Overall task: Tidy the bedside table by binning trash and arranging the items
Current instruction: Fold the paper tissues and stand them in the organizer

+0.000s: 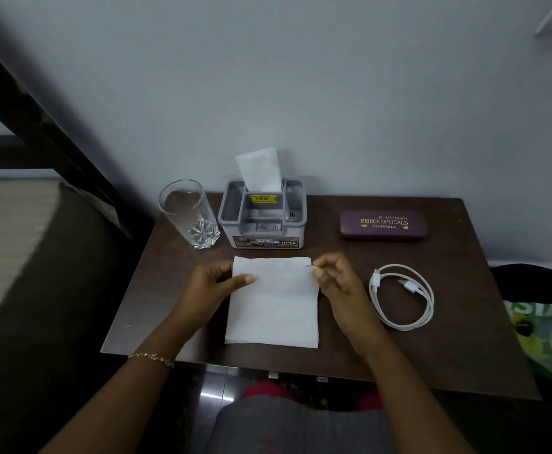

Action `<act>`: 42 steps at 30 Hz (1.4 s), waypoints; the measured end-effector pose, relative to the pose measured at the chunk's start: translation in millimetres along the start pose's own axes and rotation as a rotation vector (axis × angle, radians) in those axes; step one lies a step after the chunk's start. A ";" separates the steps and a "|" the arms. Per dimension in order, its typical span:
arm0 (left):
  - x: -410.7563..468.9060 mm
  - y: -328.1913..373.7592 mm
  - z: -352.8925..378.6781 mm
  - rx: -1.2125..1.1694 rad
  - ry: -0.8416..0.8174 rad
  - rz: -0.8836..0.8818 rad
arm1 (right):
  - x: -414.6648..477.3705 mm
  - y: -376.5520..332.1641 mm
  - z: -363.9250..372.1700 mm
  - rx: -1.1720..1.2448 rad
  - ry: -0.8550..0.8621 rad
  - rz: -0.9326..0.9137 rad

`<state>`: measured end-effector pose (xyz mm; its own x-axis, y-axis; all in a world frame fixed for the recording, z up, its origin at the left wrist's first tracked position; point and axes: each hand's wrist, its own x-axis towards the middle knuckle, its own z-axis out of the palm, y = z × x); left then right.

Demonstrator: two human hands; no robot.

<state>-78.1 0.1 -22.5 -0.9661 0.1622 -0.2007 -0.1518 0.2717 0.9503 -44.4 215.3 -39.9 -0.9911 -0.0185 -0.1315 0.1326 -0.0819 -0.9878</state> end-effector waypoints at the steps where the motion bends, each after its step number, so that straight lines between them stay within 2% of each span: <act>1: 0.2 0.9 0.4 -0.028 -0.012 -0.007 | 0.5 0.0 0.1 0.041 -0.020 0.047; 6: -3.1 5.5 2.4 -0.170 -0.055 -0.083 | -2.7 -10.0 0.3 0.039 -0.069 0.172; 10: -9.0 -2.0 5.0 -0.207 -0.145 -0.273 | -2.7 -14.5 -1.8 0.171 -0.010 0.317; 13: -12.9 -5.1 5.8 -0.226 -0.143 -0.313 | -4.0 -12.9 -3.8 0.221 -0.085 0.399; 18: -18.7 -0.8 2.1 -0.290 -0.103 -0.322 | -3.3 -20.7 -10.6 0.239 -0.075 0.388; 23: -24.8 0.9 7.2 -0.268 -0.018 -0.362 | -8.4 -24.2 1.5 0.007 0.009 0.356; 27: -33.5 18.9 18.4 -0.241 0.082 -0.293 | -9.8 -36.4 17.4 -0.252 0.156 0.177; 31: -44.5 39.8 35.2 -0.108 0.199 -0.091 | -17.5 -51.5 32.8 -0.428 0.184 0.053; 36: -56.0 52.4 59.8 0.172 0.258 0.070 | -30.4 -66.9 51.2 -0.359 0.152 -0.014; 42: -65.9 59.2 76.0 0.375 0.278 0.047 | -32.1 -70.7 51.6 -0.337 0.178 -0.050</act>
<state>-7.6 77.6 28.9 -0.9972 -0.0642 -0.0393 -0.0702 0.6024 0.7951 -21.5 170.2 38.5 -0.9861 0.1526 -0.0661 0.1038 0.2544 -0.9615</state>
